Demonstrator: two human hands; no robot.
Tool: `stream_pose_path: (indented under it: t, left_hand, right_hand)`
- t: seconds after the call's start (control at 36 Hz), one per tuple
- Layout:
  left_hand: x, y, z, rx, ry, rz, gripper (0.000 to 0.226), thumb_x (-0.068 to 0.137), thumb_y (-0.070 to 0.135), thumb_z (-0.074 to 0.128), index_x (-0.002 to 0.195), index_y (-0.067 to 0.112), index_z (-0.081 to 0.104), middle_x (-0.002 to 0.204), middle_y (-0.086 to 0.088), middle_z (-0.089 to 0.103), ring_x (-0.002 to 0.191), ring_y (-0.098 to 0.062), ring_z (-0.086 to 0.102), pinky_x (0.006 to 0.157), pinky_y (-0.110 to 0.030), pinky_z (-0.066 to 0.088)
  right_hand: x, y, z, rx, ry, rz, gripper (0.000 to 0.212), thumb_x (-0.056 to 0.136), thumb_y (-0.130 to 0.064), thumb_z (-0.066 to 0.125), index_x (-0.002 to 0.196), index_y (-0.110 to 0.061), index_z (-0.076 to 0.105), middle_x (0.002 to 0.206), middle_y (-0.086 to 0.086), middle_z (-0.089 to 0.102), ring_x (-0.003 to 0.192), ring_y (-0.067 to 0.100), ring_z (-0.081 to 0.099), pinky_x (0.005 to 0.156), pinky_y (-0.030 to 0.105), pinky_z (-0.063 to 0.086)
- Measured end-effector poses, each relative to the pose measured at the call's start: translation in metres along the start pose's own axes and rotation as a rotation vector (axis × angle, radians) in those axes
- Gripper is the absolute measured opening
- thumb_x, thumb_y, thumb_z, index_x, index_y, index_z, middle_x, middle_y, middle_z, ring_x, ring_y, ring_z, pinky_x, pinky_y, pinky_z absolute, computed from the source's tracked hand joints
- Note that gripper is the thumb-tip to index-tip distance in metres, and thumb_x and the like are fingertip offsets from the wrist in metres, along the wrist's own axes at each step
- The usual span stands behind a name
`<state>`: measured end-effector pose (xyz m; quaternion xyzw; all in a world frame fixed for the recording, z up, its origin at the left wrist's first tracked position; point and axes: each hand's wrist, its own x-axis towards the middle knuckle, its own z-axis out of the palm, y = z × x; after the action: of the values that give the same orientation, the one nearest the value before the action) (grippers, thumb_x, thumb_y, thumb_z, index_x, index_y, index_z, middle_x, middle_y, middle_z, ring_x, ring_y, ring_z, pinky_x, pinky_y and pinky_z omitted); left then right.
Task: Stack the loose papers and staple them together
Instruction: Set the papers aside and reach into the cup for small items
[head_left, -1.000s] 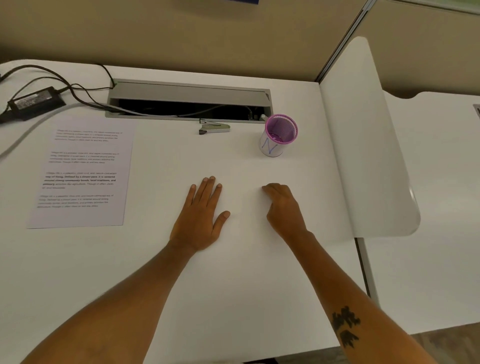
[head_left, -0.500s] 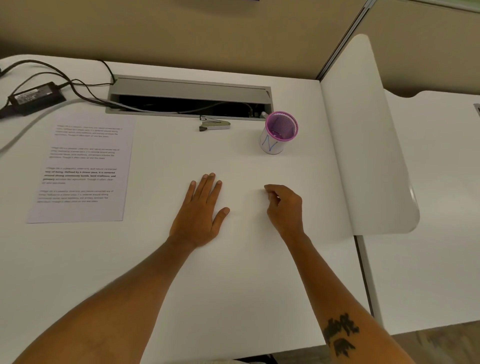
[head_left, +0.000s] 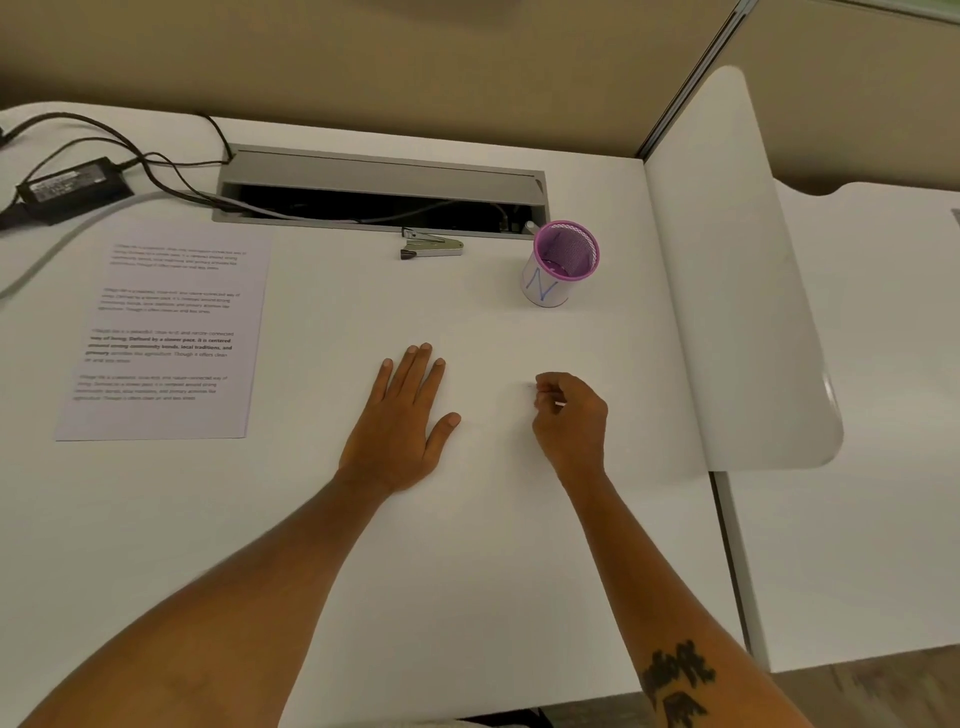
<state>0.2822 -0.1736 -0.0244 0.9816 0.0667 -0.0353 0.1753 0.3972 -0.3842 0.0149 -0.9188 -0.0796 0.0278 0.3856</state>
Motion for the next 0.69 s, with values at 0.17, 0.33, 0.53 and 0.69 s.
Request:
stream_pose_path:
  t: [0.17,0.33,0.53,0.69]
  left_hand:
    - [0.000,0.000,0.000,-0.001,0.000,-0.001,0.079,0.109,0.062,0.016,0.171,0.013,0.014,0.181,-0.010,0.006,0.169,-0.026,0.002,0.136,-0.053,0.014]
    - [0.000,0.000,0.000,0.009,-0.001,-0.004,0.078,0.110,0.061,0.018,0.171,0.013,0.014,0.181,-0.010,0.005,0.169,-0.026,0.002,0.136,-0.053,0.014]
    - [-0.001,0.000,0.000,0.004,0.010,0.003,0.078,0.110,0.060,0.019,0.171,0.012,0.016,0.181,-0.010,0.007,0.169,-0.026,0.003,0.136,-0.053,0.013]
    - [-0.001,0.000,0.001,0.010,0.008,0.000,0.077,0.110,0.060,0.019,0.171,0.013,0.015,0.181,-0.010,0.006,0.169,-0.026,0.002,0.136,-0.052,0.012]
  right_hand:
    - [0.010,-0.003,-0.001,0.068,0.038,0.027,0.022,0.092,0.005,0.068,0.106,-0.008,0.078,0.102,0.001,0.078,0.088,0.011,0.072,0.082,0.005,0.053]
    - [0.013,0.004,-0.002,-0.074,-0.116,-0.132,0.033,0.086,0.000,0.078,0.117,-0.012,0.076,0.115,0.000,0.077,0.098,0.014,0.070,0.088,0.020,0.058]
    - [0.017,0.003,0.002,-0.236,-0.193,-0.258,0.022,0.085,0.004,0.073,0.103,-0.009,0.078,0.098,0.004,0.079,0.090,0.026,0.069,0.081,0.038,0.057]
    - [0.025,0.008,0.003,-0.296,-0.184,-0.346,0.022,0.082,0.010,0.071,0.090,-0.009,0.079,0.084,0.002,0.079,0.078,0.024,0.071,0.071,0.029,0.055]
